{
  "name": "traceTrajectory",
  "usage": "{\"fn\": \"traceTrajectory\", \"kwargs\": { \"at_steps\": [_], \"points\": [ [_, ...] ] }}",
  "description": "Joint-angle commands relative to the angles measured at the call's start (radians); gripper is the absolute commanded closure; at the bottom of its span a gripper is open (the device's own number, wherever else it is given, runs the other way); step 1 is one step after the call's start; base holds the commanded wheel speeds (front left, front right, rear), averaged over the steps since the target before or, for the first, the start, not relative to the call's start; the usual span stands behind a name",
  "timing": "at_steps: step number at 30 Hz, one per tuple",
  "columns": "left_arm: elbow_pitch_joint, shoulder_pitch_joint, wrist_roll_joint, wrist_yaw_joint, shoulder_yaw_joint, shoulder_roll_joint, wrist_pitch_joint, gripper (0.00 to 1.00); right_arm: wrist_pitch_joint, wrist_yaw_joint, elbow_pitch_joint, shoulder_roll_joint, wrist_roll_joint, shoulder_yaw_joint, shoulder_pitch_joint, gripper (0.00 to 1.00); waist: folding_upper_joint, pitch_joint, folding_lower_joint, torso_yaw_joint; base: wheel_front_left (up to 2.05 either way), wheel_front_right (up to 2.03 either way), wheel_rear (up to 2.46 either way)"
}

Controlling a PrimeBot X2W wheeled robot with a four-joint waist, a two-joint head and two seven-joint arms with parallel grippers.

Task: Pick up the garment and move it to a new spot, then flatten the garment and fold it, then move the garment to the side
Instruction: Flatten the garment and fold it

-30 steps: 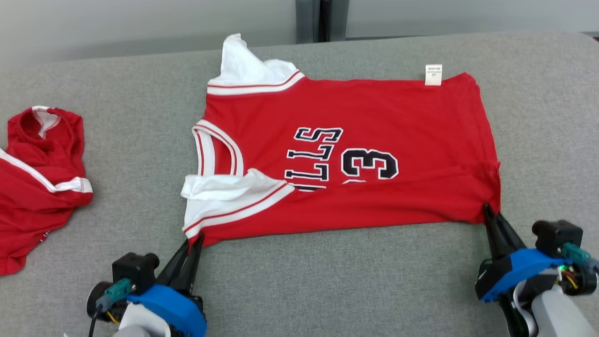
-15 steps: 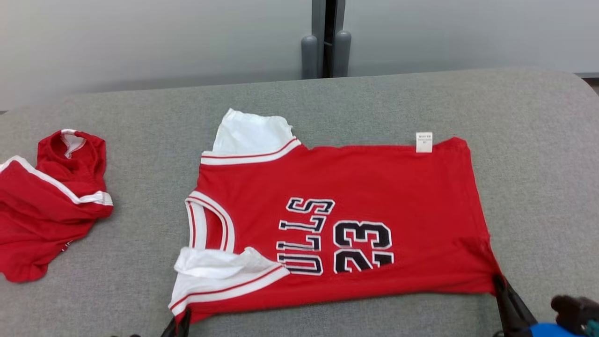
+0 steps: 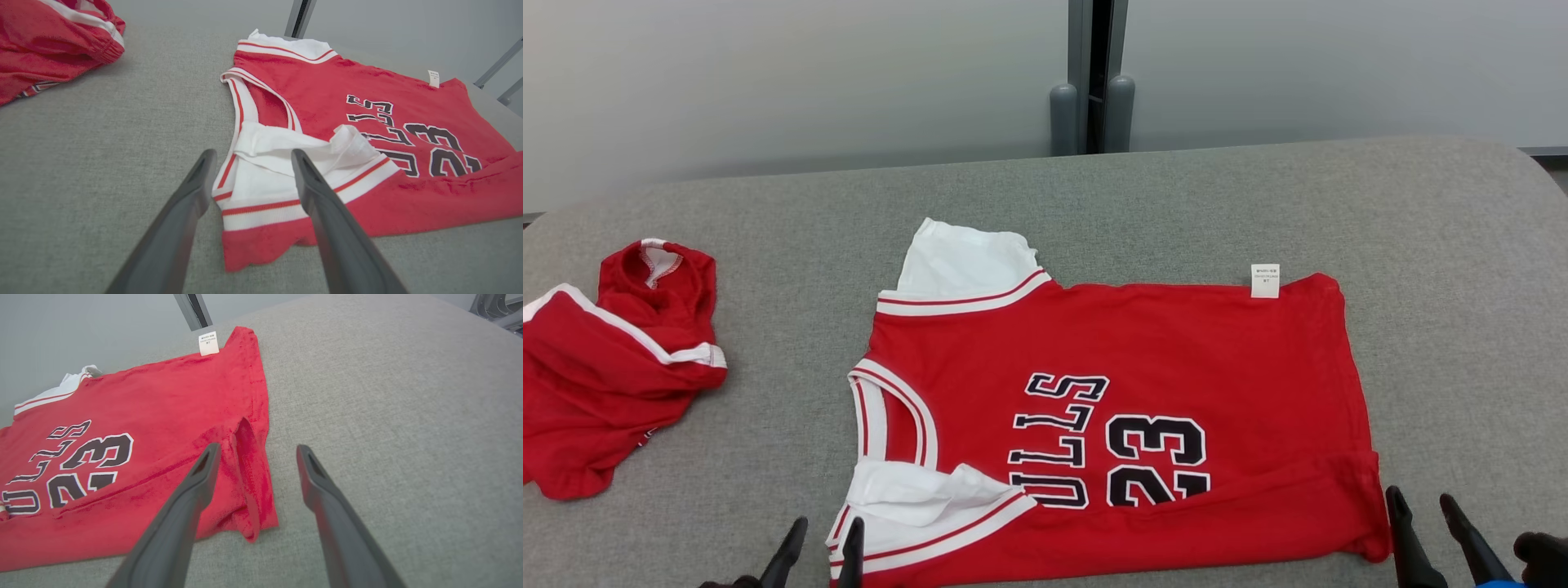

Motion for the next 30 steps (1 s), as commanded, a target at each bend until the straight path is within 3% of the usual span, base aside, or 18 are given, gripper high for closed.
{"fn": "traceTrajectory", "kwargs": {
  "at_steps": [1,8,16,23,30],
  "points": [
    [-0.003,-0.020,0.009,0.001,0.007,0.002,-0.009,0.00,-0.008,0.000,-0.011,0.003,-0.003,-0.004,-0.017,0.00,0.0000,-0.003,0.0001,-0.002,0.00,0.00,0.00],
    [-0.039,-0.137,0.075,0.007,0.051,-0.015,-0.055,0.00,-0.109,-0.001,-0.039,-0.014,-0.054,0.003,-0.112,0.00,0.0000,-0.008,0.0001,-0.014,0.00,0.00,0.00],
    [-0.055,-0.274,0.178,-0.035,0.138,-0.045,-0.060,0.00,-0.232,0.000,-0.002,0.004,-0.086,0.047,-0.275,0.00,0.0000,0.036,0.0001,-0.028,0.00,0.00,0.00],
    [-0.035,-0.324,0.260,-0.074,0.239,-0.090,-0.060,0.00,-0.254,0.000,0.003,0.035,-0.133,0.075,-0.369,0.00,0.0000,0.066,0.0001,-0.035,0.00,0.00,0.00],
    [0.006,-0.300,0.328,-0.108,0.325,-0.139,-0.060,0.00,-0.255,0.000,-0.002,0.062,-0.180,0.081,-0.327,0.00,0.0000,0.068,0.0001,-0.030,0.00,0.00,0.00]
  ]
}}
